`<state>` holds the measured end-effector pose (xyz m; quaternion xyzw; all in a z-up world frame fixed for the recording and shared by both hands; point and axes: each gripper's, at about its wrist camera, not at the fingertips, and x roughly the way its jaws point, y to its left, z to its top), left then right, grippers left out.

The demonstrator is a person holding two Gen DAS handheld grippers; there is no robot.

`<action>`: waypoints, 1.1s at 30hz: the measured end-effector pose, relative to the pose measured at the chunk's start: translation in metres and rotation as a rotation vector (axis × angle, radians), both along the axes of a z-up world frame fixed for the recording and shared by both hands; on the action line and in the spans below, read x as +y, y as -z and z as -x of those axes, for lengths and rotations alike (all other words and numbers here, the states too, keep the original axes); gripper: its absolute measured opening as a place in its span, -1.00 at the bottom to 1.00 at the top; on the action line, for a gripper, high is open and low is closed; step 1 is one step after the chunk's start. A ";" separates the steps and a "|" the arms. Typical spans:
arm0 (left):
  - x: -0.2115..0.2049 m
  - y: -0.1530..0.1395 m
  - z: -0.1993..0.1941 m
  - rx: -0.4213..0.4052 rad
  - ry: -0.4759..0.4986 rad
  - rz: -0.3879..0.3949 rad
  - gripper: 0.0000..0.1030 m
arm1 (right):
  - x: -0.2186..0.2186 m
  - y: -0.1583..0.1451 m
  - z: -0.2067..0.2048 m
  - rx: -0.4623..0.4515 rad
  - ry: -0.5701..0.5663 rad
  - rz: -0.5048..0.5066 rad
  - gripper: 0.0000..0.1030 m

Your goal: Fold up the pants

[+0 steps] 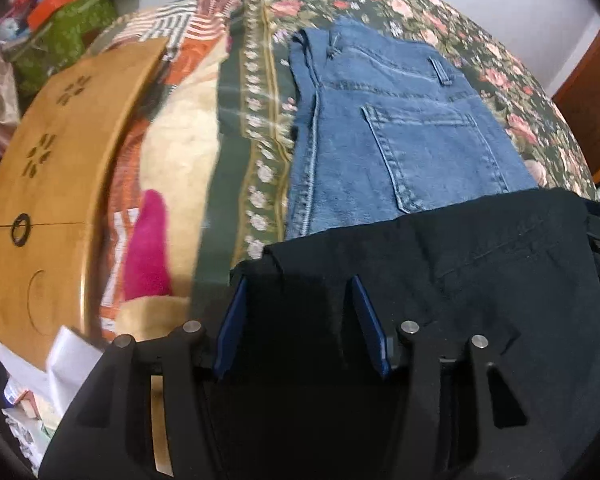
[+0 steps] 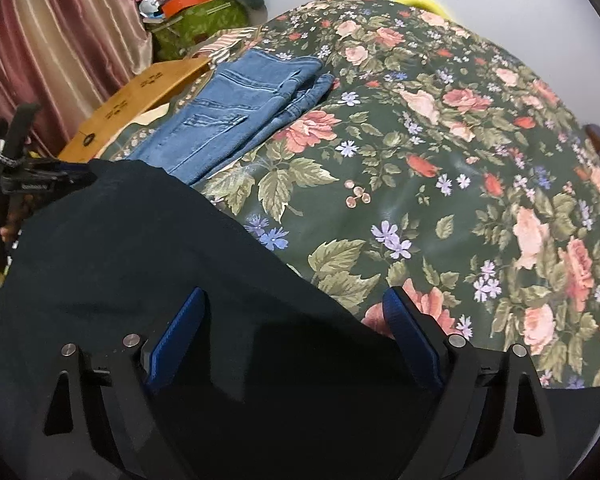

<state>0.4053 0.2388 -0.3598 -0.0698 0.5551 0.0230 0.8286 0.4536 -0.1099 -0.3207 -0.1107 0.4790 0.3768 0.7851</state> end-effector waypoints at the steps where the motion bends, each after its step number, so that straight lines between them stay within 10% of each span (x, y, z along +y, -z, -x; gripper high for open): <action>1: 0.001 0.001 -0.002 0.005 -0.008 0.006 -0.07 | -0.001 0.001 -0.001 0.011 -0.001 -0.007 0.66; 13: -0.015 -0.033 0.000 -0.056 -0.032 -0.128 -0.65 | 0.006 -0.012 0.006 -0.039 0.004 -0.013 -0.80; 33: -0.057 -0.173 0.128 -0.356 0.041 -0.163 -0.69 | -0.041 -0.106 0.116 -0.206 0.160 -0.131 -0.89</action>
